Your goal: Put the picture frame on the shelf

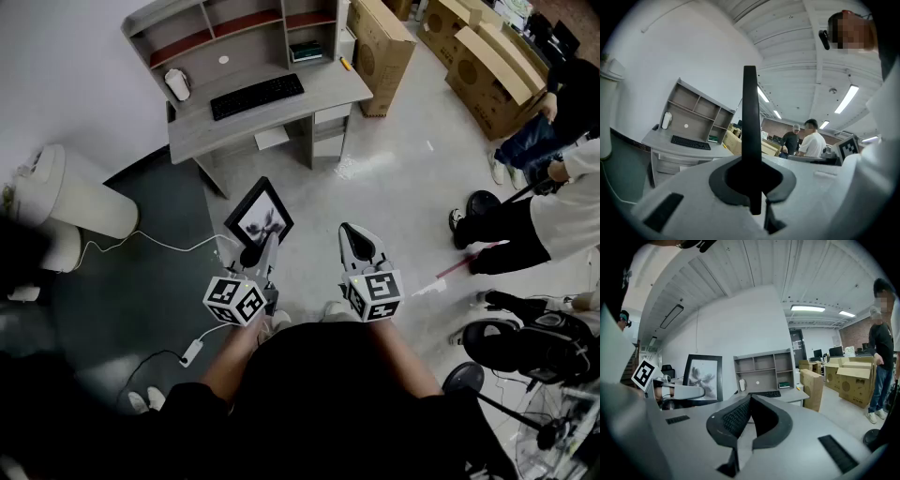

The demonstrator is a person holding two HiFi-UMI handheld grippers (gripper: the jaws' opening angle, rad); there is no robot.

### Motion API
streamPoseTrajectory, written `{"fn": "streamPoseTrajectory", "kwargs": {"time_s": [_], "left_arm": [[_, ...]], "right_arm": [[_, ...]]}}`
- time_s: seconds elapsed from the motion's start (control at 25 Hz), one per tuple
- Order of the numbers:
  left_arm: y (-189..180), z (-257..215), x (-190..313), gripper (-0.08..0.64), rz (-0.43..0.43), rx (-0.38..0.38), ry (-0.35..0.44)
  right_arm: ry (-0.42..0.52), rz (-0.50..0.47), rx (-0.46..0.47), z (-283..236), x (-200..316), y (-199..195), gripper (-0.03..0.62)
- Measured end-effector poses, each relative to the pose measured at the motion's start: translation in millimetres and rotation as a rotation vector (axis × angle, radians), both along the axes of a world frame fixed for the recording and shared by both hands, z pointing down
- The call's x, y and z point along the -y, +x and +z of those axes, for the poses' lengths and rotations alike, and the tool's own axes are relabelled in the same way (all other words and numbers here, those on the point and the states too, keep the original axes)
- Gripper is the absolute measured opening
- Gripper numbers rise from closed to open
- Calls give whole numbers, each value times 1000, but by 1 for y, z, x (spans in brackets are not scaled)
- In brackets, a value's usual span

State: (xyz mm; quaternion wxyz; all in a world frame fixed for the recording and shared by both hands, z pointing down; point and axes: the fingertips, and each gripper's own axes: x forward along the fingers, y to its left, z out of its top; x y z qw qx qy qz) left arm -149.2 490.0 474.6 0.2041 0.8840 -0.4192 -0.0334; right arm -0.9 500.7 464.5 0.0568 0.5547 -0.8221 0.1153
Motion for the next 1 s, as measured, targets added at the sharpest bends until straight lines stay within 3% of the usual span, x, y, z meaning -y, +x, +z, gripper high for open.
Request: {"fn": "streamPoseTrajectory", "kwargs": {"time_s": [0.48,0.68,1.0], "left_arm": [[55,11,-5,25,-61,12,3],[81,8,-4,25,1,11,23],[89,14,27,25,33,11,15]], "right_arm": [[-6,15,59,16,-5,85,12],[-22,-45,47,32,-2,94,12],[-58,-26,62,50,24,99,12]]}}
